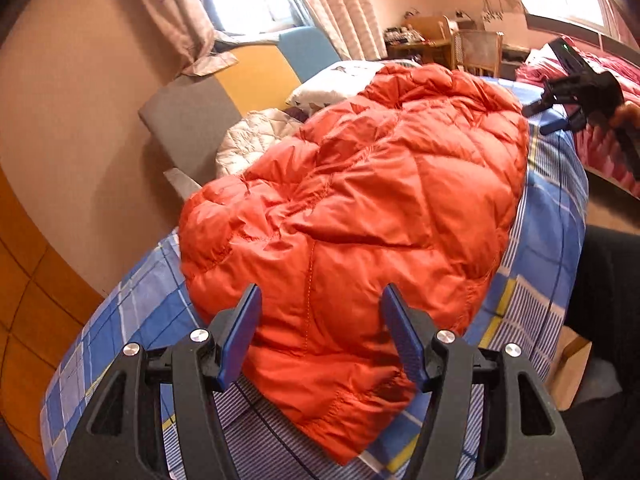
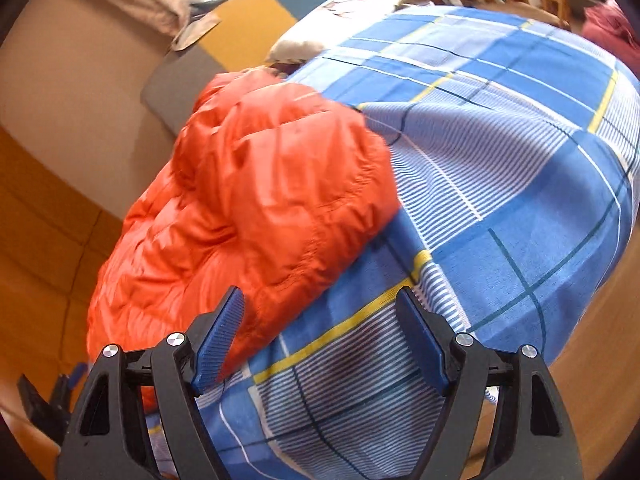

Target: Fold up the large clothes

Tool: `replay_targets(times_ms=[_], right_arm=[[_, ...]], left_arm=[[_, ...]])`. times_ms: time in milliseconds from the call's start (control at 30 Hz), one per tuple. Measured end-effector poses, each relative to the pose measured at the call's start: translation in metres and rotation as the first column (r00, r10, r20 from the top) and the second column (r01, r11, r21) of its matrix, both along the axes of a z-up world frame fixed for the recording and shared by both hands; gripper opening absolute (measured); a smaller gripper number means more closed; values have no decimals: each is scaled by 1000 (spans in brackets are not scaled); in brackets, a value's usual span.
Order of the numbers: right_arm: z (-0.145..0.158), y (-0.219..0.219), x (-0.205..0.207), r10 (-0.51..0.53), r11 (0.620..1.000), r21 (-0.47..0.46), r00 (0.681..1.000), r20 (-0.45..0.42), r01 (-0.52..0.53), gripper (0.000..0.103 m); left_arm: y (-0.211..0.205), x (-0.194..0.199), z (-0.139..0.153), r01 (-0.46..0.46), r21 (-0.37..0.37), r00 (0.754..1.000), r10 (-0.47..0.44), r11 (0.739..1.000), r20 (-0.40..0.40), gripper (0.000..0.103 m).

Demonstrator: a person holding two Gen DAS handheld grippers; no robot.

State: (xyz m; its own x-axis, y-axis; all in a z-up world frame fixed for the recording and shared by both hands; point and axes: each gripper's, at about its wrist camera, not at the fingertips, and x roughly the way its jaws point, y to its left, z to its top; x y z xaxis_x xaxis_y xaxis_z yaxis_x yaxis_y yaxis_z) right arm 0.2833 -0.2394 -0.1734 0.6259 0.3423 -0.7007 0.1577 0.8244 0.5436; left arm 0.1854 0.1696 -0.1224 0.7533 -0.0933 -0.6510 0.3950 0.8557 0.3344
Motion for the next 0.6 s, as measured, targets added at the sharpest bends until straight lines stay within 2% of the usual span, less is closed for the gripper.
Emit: replay_targets(times_ms=[433,600], right_arm=[[-6,-1,4,-4,1000,-3,1000,-29,4,78],[1,4,4,12,997,-78,1000,-19,-13,78]], left_arm=[[3,5,-12,70,35,997,-69,997,-29,59],[4,4,-11,67,34,997,-66,997,-25,60]])
